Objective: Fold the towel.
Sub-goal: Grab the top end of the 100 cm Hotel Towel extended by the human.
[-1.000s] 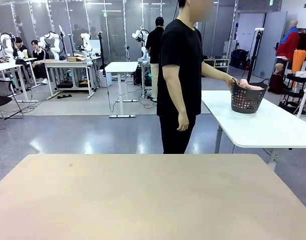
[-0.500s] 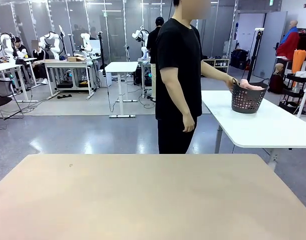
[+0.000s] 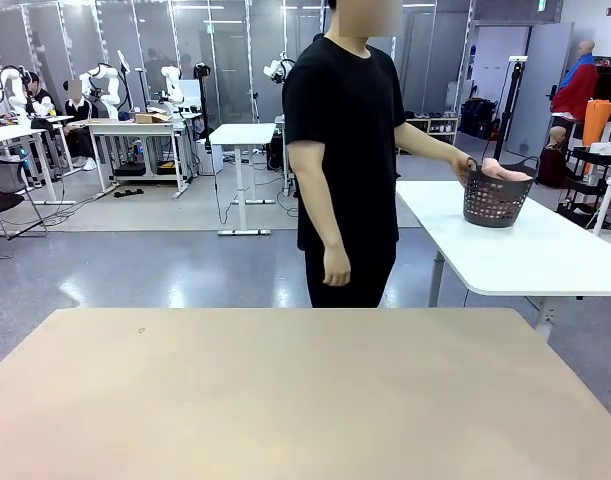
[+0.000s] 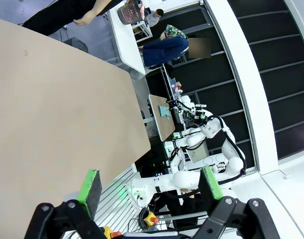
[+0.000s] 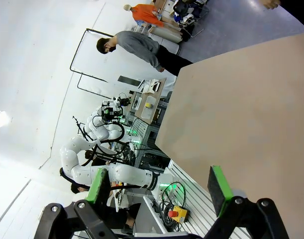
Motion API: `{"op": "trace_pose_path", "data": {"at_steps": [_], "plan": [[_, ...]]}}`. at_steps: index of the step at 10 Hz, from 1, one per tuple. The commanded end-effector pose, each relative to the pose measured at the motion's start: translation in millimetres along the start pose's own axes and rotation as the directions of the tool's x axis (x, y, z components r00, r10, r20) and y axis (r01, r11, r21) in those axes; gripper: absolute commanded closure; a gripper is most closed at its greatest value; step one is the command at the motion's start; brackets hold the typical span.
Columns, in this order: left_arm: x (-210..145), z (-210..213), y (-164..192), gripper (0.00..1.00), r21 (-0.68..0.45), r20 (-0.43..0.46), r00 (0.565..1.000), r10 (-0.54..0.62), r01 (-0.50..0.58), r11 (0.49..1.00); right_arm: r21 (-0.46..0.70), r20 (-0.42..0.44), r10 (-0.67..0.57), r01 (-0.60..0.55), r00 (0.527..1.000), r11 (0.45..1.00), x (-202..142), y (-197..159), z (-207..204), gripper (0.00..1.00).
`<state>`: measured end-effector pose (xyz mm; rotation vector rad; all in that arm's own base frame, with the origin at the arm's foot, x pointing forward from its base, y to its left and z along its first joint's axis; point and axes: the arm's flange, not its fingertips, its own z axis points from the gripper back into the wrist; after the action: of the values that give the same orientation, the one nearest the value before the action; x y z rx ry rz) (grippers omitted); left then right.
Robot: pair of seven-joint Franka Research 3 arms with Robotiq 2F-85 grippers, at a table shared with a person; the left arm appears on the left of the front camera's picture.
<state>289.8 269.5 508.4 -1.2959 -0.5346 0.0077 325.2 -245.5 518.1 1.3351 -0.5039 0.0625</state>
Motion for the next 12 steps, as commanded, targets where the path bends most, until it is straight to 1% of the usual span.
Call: {"op": "trace_pose_path", "data": {"at_steps": [1, 12], "plan": [[0.8, 1.9, 0.1, 0.00, -0.019, 0.000, 1.000, -0.021, 0.021, 1.000, 0.010, 0.007, 0.017, -0.017, 1.000, 1.000, 1.7, 2.9, 0.3, 0.00], [0.8, 1.9, 0.1, 0.00, -0.019, 0.000, 1.000, -0.021, 0.021, 1.000, 0.010, 0.007, 0.017, -0.017, 1.000, 1.000, 1.7, 2.9, 0.3, 0.00]]}}
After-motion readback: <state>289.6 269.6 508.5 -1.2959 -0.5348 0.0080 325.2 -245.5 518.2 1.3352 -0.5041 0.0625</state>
